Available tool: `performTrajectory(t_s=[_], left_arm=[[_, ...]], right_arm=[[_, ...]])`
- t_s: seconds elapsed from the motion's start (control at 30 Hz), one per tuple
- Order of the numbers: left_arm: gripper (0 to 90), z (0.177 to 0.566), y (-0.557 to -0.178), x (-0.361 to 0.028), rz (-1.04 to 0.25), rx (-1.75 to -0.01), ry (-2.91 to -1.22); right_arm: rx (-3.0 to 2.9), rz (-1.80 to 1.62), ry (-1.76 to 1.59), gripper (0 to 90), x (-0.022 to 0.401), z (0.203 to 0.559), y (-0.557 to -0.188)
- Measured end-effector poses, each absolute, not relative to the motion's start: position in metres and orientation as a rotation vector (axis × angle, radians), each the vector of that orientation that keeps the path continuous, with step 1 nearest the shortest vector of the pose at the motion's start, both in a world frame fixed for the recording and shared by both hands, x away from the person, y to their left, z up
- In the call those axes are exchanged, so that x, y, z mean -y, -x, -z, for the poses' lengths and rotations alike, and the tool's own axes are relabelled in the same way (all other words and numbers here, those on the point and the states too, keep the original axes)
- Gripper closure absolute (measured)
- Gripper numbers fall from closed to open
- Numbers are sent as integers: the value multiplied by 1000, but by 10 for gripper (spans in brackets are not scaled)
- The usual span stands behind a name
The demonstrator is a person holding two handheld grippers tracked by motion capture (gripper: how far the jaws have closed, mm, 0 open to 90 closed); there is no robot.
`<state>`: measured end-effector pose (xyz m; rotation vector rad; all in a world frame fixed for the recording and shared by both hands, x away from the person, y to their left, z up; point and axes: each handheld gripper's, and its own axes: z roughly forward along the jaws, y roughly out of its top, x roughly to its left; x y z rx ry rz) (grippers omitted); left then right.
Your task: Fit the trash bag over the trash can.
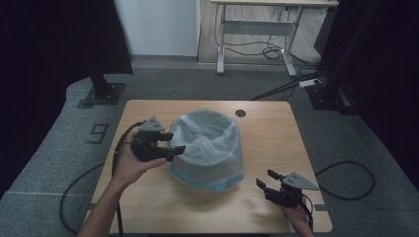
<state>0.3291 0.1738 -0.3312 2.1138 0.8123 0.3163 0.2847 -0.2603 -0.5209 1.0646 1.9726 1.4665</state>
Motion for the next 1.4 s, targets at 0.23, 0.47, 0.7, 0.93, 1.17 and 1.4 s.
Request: performTrajectory(t_s=[0.23, 0.47, 0.7, 0.93, 1.17, 1.4], left_arm=[[353, 340, -310, -189, -338, -810, -2087], [353, 359, -298, -205, -334, -832, -2092], [354, 379, -290, -227, -335, -884, -2066], [354, 397, -288, -241, -306, -923, -2063], [355, 404, -292, -247, -287, -948, -2048], [356, 411, -298, -248, -263, -958, -2035]], right_arm=[[-1955, -1459, -1095, 358, 271, 525, -277], [-1941, -1449, -1129, 358, 281, 529, -271], [-1925, -1450, -1145, 358, 285, 529, -271], [-1925, -1448, -1149, 358, 286, 529, -272], [-1925, -1444, -1151, 357, 286, 529, -272], [-1920, -1443, -1155, 357, 287, 530, -273]])
